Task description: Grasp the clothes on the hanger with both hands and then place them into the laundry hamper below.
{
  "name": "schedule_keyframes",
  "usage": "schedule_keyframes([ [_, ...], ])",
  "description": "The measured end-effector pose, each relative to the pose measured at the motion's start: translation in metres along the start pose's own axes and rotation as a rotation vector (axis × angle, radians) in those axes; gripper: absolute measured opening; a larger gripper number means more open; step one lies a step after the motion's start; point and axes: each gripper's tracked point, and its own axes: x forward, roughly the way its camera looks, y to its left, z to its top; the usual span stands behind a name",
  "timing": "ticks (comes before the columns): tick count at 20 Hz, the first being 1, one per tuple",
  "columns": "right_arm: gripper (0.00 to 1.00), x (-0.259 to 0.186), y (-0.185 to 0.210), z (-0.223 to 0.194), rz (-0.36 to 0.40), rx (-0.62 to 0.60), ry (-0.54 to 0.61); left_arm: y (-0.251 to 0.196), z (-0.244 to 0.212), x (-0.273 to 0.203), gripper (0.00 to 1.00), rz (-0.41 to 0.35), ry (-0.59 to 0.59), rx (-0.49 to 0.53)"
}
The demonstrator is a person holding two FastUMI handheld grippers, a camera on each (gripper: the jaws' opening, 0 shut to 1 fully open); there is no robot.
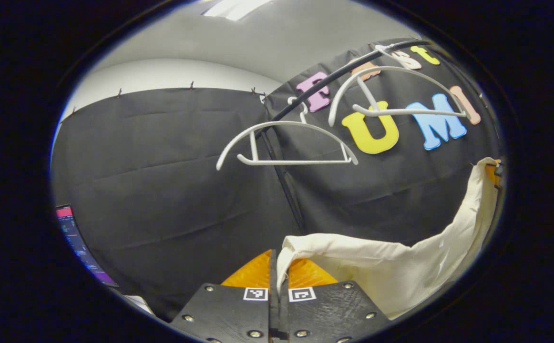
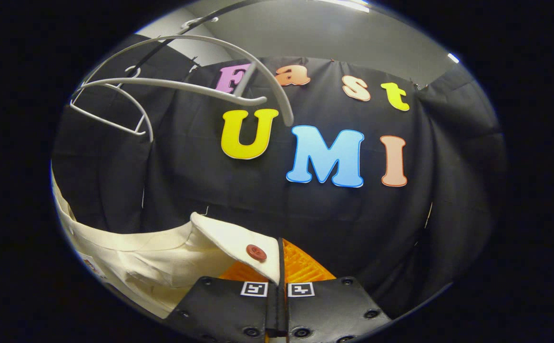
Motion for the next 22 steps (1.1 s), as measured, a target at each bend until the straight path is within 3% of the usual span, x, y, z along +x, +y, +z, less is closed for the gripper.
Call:
schedule_keyframes([
  [7,0.01,-0.064,0.059,0.019,0.142,0.005,-0.018,0.009,-0.020,-0.026,0.01,-0.054,0.015,-0.025],
  [22,0.00,-0.199,0.188,0.125,0.409,0.140,-0.120,0.022,0.030,-0.071,0.01,-0.280,-0.089,-0.133],
])
